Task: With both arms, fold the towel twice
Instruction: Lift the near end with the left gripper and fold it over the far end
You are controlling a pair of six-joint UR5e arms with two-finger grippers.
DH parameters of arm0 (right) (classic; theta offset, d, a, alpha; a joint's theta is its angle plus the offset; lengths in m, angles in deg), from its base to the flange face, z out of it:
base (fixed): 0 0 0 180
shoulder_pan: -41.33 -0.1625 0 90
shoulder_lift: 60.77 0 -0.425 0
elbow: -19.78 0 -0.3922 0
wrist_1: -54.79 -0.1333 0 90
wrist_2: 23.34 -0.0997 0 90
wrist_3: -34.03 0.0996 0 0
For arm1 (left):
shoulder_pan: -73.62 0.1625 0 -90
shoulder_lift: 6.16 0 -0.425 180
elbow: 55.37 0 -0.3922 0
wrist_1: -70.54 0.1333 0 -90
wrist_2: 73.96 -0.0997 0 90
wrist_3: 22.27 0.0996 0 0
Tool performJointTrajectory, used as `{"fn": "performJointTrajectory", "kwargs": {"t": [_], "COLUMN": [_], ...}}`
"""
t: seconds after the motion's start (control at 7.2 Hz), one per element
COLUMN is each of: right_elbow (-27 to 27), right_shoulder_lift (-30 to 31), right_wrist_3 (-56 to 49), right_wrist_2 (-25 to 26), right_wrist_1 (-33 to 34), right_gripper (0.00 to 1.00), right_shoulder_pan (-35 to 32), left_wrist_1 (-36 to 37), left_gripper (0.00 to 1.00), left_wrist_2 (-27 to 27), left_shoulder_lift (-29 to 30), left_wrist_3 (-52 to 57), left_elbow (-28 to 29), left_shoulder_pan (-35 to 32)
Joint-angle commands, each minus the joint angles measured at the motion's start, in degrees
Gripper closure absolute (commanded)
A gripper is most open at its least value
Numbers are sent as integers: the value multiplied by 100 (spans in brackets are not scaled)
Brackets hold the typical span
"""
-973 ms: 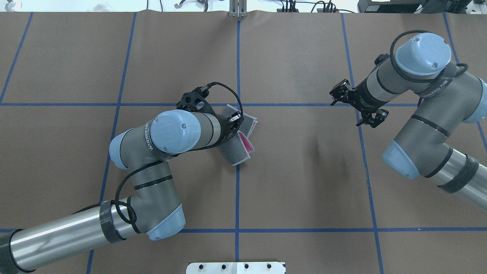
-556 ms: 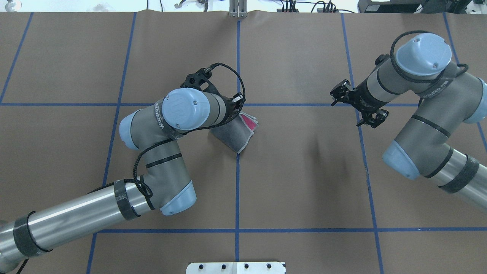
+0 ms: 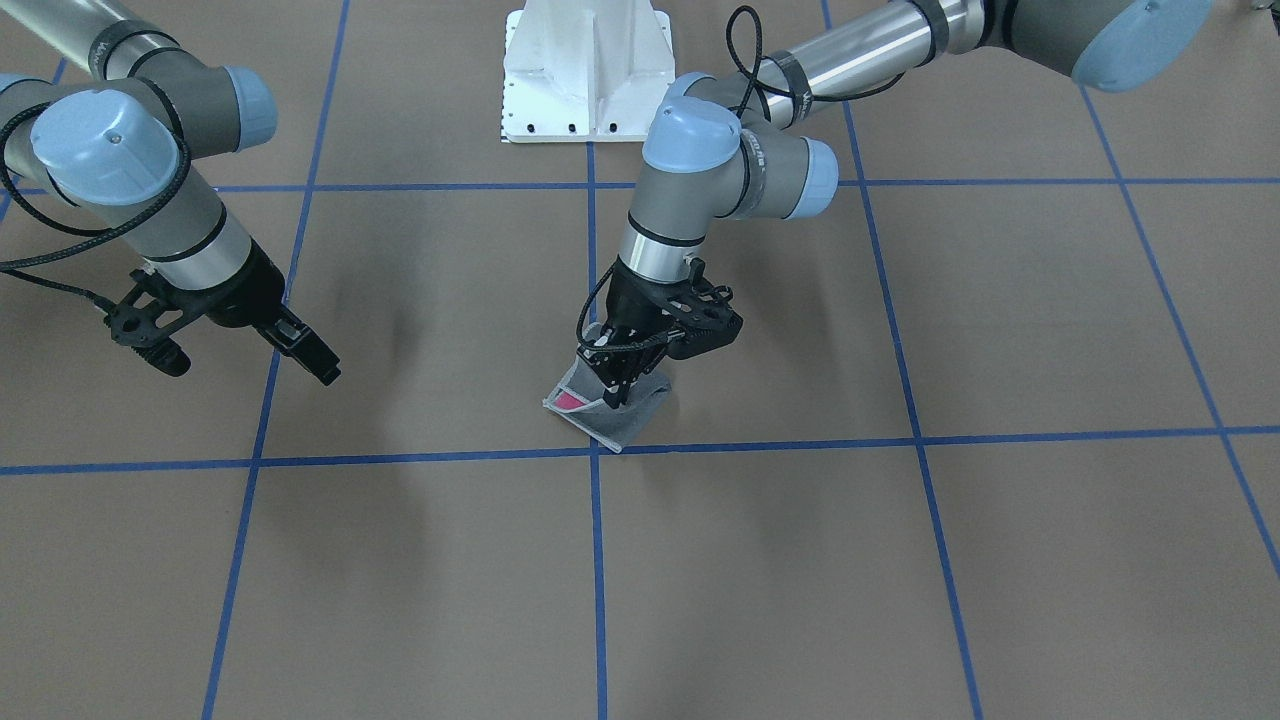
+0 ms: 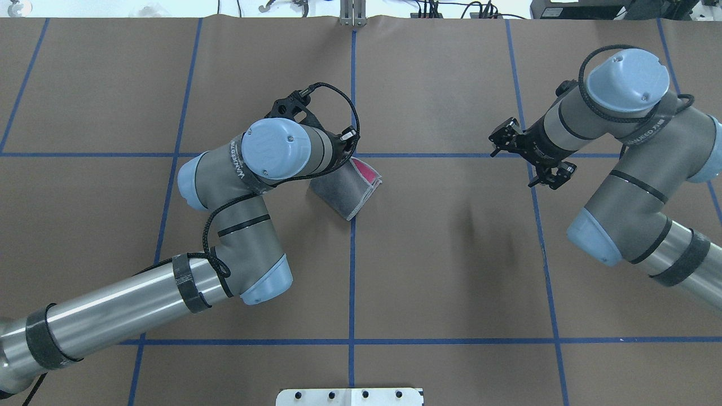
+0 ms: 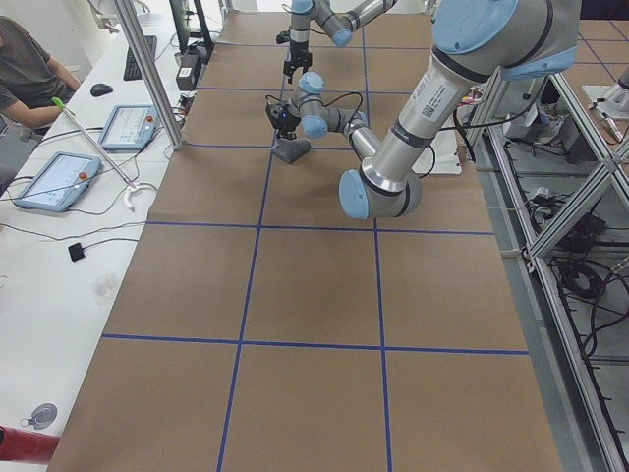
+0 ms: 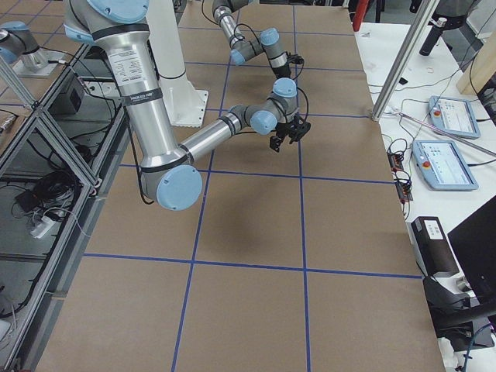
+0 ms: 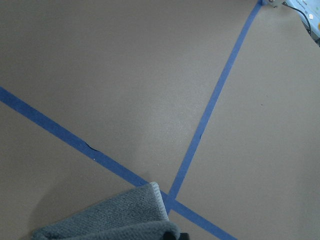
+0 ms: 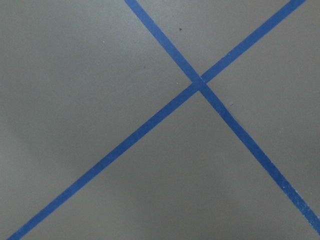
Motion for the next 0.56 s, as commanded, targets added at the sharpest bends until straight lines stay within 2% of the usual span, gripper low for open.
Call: {"fn": "performJointTrajectory", "kwargs": {"t": [0.0, 0.28, 0.42], "right_elbow": [-13, -48, -48], "right_shoulder_lift": [-1, -1, -1], "right_wrist_3": [12, 12, 12], "right_wrist_2": [19, 10, 19], "right_wrist_1": [4, 4, 4], "right_gripper": [0, 0, 0], "right_shoulder_pan": [0, 0, 0], "left_wrist_1": [-34, -471, -552], "left_gripper": [100, 97, 70], "left_wrist_2": [-1, -9, -9], "left_shoulder_lift": [101, 128, 146], "left_wrist_3": [31, 40, 110], "left_elbow": [119, 505, 629], "left_shoulder_pan": [-4, -65, -83]}}
